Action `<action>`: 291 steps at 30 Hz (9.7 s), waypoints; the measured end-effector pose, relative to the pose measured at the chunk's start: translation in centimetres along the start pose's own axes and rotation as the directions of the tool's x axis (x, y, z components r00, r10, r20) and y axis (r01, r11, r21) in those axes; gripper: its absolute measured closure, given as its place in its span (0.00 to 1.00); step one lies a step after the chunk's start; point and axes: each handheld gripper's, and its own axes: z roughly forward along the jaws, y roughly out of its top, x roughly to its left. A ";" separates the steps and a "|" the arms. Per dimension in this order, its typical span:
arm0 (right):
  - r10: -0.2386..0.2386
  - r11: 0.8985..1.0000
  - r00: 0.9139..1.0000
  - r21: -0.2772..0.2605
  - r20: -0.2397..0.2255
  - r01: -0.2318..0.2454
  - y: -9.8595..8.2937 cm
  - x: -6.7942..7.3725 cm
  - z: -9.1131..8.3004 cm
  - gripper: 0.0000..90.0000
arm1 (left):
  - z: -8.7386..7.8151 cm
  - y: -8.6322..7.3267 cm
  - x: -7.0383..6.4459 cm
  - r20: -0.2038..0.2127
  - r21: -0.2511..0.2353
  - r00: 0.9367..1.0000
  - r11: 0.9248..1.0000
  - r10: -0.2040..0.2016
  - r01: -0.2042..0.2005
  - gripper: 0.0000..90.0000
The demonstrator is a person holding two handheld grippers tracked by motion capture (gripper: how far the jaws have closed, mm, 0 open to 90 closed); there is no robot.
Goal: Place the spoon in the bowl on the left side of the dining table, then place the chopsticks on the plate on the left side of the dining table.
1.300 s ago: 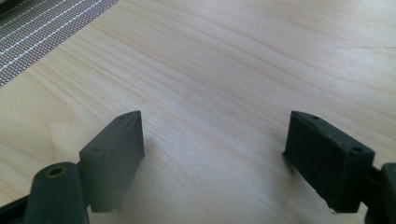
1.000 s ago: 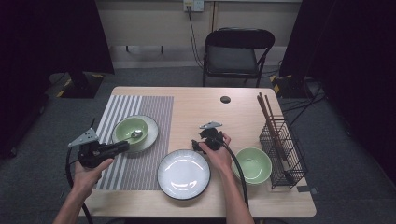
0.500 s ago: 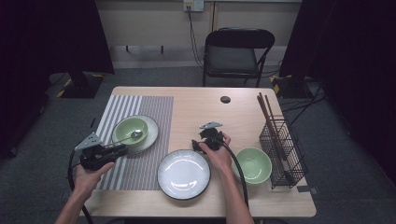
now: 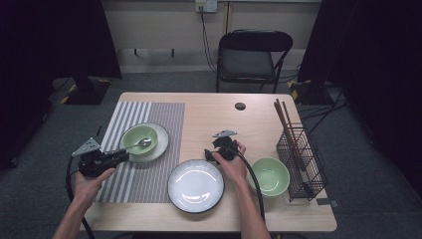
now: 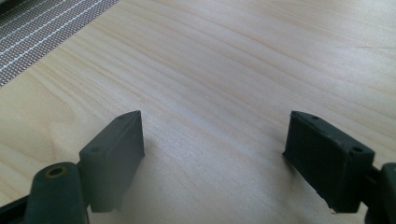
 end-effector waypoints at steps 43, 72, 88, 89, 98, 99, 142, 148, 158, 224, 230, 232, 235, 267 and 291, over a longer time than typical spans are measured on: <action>0.004 1.000 1.000 0.023 0.001 -0.004 0.3 0.1 0.0 0.21 | 0.7 1.6 0.1 0.018 -0.016 1.000 1.000 -0.024 0.025 0.54; 0.018 0.998 0.994 -0.061 -0.108 -0.024 2.6 0.9 -4.9 0.28 | 3.0 1.7 -2.7 0.045 0.036 0.999 0.999 0.001 -0.003 0.36; 0.017 0.986 0.985 -0.160 -0.173 -0.045 6.7 -0.8 -10.8 0.41 | 3.4 1.3 -2.8 0.037 0.056 0.999 0.998 -0.002 0.000 0.33; 0.014 0.985 0.984 -0.166 -0.176 -0.044 6.8 -1.0 -11.1 0.43 | 3.4 1.3 -2.8 0.035 0.056 0.999 0.998 0.002 -0.004 0.33; 0.025 0.976 0.978 -0.205 -0.208 -0.068 7.5 -3.0 -13.5 0.51 | 3.3 1.3 -2.5 0.028 0.053 1.000 0.999 -0.002 0.001 0.33; 0.027 0.976 0.978 -0.206 -0.208 -0.071 7.6 -3.2 -13.6 0.51 | 3.3 1.3 -2.5 0.028 0.054 1.000 0.999 -0.006 0.005 0.33; 0.141 0.951 0.983 -0.259 -0.121 -0.168 6.6 -12.6 -21.3 0.69 | 2.8 1.7 -2.1 0.015 0.039 1.000 0.999 -0.005 0.005 0.34; 0.150 0.951 0.982 -0.257 -0.111 -0.174 6.2 -13.4 -21.5 0.70 | 2.9 1.7 -2.2 0.017 0.041 1.000 0.999 -0.014 0.014 0.34; 0.163 0.952 0.984 -0.251 -0.071 -0.176 5.6 -14.6 -22.3 0.74 | 3.0 1.7 -2.3 0.024 0.037 1.000 0.999 -0.011 0.010 0.34; 0.223 0.962 0.974 -0.170 0.039 -0.213 2.9 -17.2 -19.8 0.88 | 3.3 1.6 -2.4 0.049 0.059 0.999 0.998 0.002 -0.004 0.34; 0.178 0.973 0.982 -0.157 0.061 -0.167 3.0 -16.8 -20.0 0.88 | 3.3 1.6 -2.4 0.051 0.062 0.999 0.998 0.008 -0.011 0.35; 0.180 0.972 0.982 -0.161 0.058 -0.169 2.9 -16.8 -20.0 0.88 | 3.4 1.6 -2.5 0.058 0.062 0.998 0.998 0.006 -0.010 0.34; 0.190 0.970 0.980 -0.165 0.051 -0.180 2.6 -16.9 -19.9 0.87 | 3.5 1.6 -2.6 0.058 0.070 0.998 0.997 0.017 -0.022 0.35; 0.154 0.955 0.987 -0.261 0.037 -0.139 2.9 -17.1 -21.9 0.95 | 3.4 1.7 -2.3 0.082 0.049 0.996 0.999 -0.023 0.019 0.35; 0.046 0.928 0.998 -0.373 0.038 -0.028 6.3 -15.5 -24.2 0.95 | 3.4 1.7 -2.2 0.065 0.052 0.998 0.998 -0.022 0.019 0.35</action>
